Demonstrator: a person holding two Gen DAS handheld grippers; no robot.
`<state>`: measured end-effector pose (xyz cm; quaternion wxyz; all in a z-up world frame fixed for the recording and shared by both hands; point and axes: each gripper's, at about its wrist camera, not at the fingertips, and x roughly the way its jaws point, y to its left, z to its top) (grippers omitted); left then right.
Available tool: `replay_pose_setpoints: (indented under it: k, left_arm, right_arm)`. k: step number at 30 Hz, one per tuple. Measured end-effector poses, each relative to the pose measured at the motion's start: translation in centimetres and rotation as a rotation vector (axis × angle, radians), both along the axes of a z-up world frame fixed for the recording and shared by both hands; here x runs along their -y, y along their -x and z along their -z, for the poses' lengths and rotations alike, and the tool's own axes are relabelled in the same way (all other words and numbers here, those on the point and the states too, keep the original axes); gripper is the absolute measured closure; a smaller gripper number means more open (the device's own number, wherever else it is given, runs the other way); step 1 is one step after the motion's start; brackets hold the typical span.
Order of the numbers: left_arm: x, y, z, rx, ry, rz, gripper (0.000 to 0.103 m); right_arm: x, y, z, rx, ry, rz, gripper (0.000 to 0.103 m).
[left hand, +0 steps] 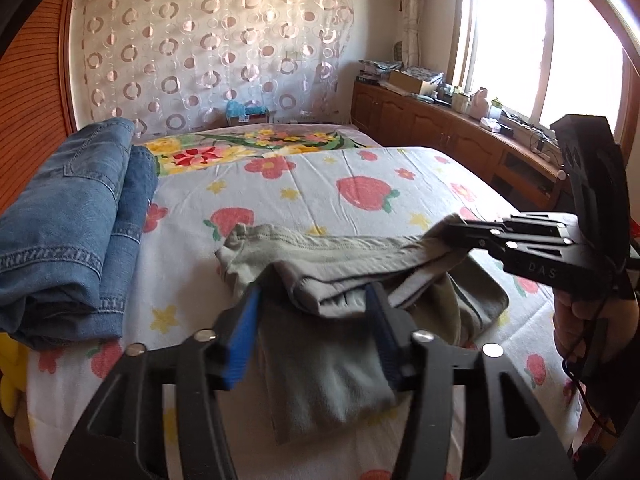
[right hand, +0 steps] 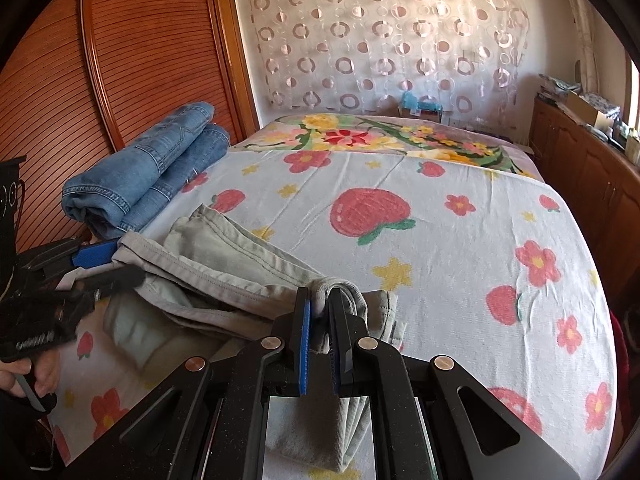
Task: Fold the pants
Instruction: 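Open both grippers to release the folded edge onto the trousers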
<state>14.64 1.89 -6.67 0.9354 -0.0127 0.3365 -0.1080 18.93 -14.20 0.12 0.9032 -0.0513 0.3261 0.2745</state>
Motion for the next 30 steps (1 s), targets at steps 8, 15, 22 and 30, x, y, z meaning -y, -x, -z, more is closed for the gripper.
replay_pose_setpoints:
  k: [8,15,22,30]
  left_arm:
    - [-0.3,1.0,1.2,-0.035,-0.003,0.003,0.028]
    - [-1.0,0.1,2.4,-0.095,-0.022,-0.039,0.028]
    - [-1.5,-0.9,1.6,-0.085,-0.046,-0.029,0.028]
    - [-2.6,-3.5,1.6,-0.105,-0.06,-0.031,0.028]
  right_arm:
    - [0.0,0.6,-0.5,0.027,0.01,-0.004,0.092]
    - [1.1,1.4,-1.3,0.06,0.013,-0.004,0.062]
    - [1.9,2.5,-1.4,0.055,0.037,-0.055,0.051]
    - [1.6,1.4,-0.9,0.017,0.115,-0.105,0.05]
